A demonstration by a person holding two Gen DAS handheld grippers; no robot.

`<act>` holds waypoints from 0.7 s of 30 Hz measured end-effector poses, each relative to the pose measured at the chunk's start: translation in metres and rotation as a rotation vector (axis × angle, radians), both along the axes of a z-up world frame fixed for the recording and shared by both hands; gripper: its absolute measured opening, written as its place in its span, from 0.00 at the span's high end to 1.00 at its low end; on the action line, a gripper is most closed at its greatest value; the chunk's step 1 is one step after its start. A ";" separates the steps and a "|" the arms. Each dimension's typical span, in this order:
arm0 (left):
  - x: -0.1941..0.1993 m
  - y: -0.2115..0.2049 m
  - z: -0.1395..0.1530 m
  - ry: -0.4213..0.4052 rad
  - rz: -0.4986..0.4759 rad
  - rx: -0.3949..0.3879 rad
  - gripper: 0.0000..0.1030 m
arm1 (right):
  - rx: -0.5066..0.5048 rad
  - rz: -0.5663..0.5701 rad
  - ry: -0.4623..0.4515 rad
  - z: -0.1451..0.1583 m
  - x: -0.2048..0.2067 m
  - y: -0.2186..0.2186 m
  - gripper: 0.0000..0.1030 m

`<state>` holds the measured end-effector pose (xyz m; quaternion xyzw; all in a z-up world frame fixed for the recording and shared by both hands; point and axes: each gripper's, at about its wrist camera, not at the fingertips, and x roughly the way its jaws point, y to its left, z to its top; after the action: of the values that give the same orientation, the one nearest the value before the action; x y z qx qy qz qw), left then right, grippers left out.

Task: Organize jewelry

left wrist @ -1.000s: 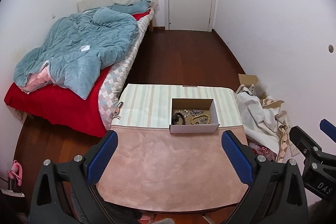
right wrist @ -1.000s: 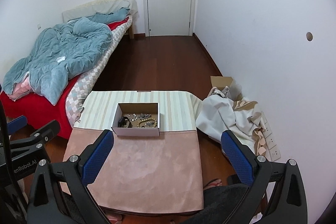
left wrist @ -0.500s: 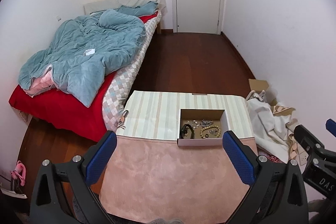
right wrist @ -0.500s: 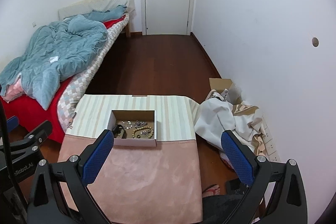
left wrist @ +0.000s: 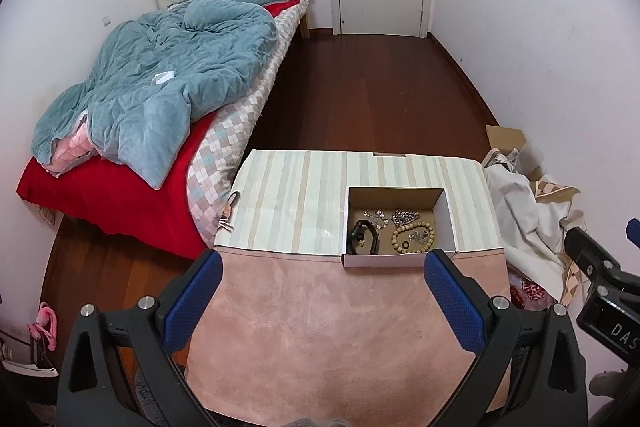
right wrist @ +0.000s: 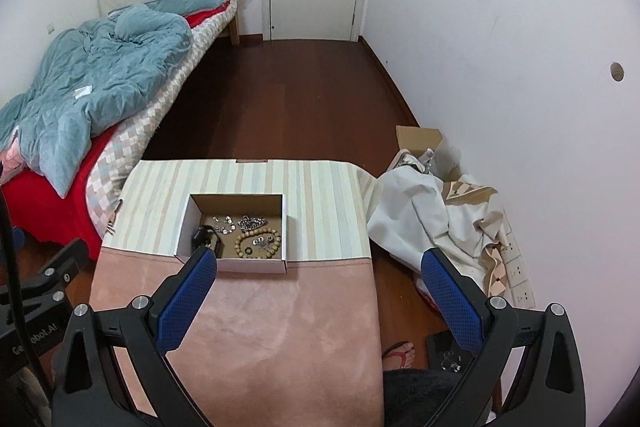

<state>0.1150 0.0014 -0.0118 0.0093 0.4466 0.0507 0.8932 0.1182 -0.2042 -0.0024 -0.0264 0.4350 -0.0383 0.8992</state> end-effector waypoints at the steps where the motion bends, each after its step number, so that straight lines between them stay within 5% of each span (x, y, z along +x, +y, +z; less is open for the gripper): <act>1: 0.000 0.000 0.000 0.002 -0.002 -0.001 0.00 | 0.000 0.001 0.004 -0.002 0.001 0.000 0.00; 21: 0.005 0.000 0.003 -0.002 -0.004 -0.015 0.00 | 0.014 0.002 0.003 -0.002 -0.002 -0.004 0.00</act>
<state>0.1196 0.0010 -0.0093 0.0035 0.4461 0.0457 0.8938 0.1160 -0.2078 -0.0048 -0.0208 0.4367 -0.0341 0.8987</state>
